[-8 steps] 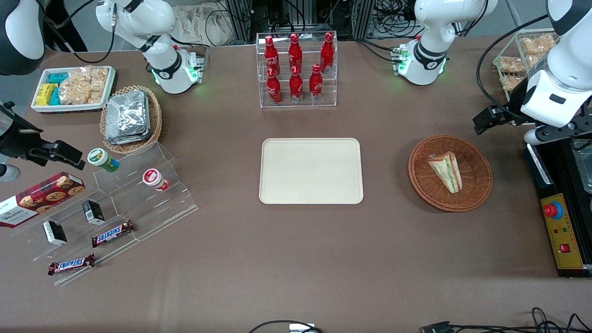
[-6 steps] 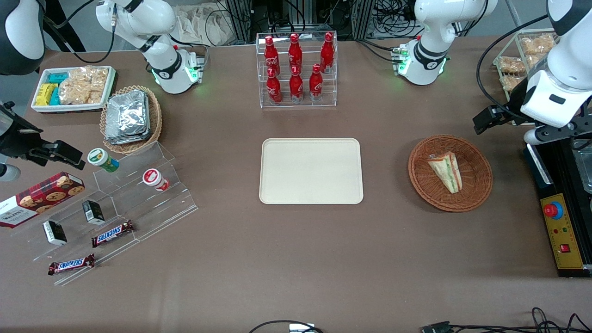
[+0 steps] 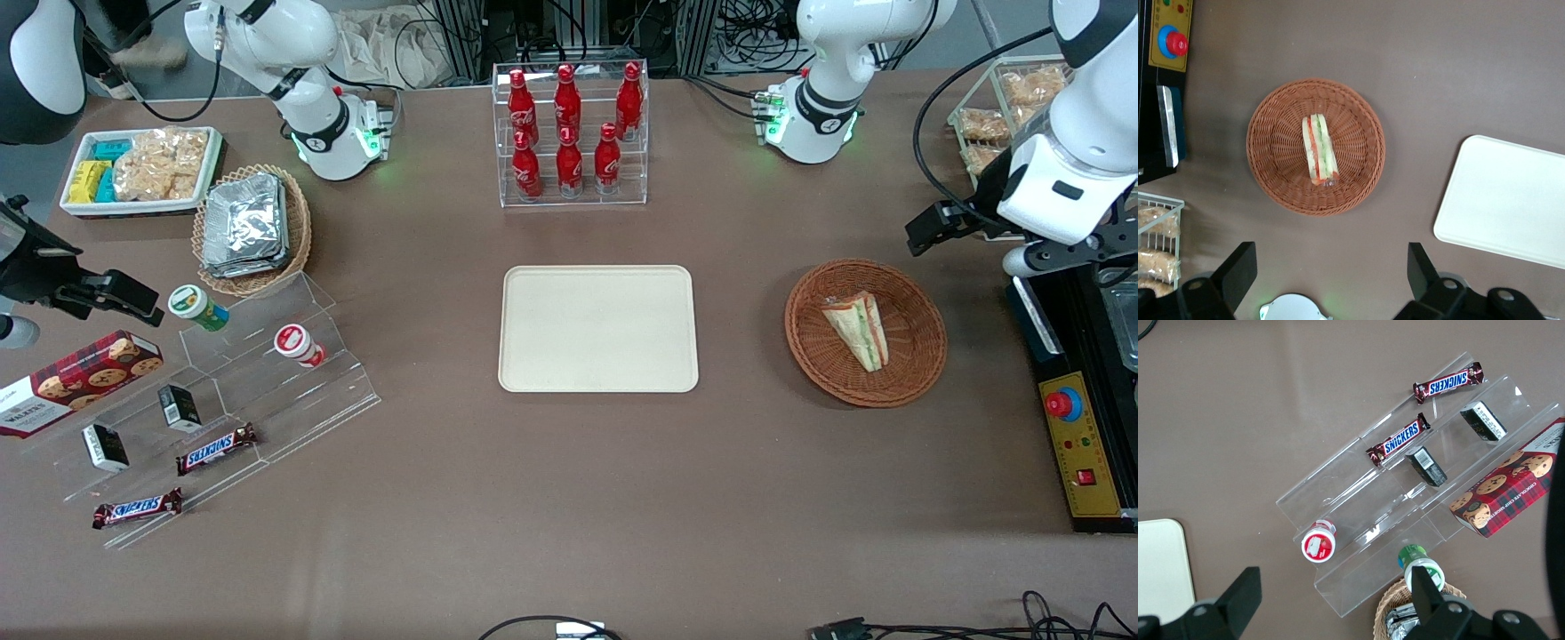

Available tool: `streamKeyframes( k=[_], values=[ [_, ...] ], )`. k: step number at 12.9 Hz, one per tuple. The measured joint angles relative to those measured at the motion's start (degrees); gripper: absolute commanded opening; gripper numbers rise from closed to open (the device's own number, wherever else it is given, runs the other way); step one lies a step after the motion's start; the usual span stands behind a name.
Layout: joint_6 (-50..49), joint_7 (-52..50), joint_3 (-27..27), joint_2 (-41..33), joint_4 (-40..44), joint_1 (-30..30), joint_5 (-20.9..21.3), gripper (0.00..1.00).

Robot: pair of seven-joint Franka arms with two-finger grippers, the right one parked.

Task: Place sandwich from basket to tray
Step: 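Move the left gripper over the wicker basket above the wrapped sandwich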

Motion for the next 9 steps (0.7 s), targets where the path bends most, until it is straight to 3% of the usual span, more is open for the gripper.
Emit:
streamKeyframes(
  k=[9],
  values=[
    [-1.0, -3.4, 3.3, -2.1, -7.5, 1.2, -0.4, 1.00]
  ],
)
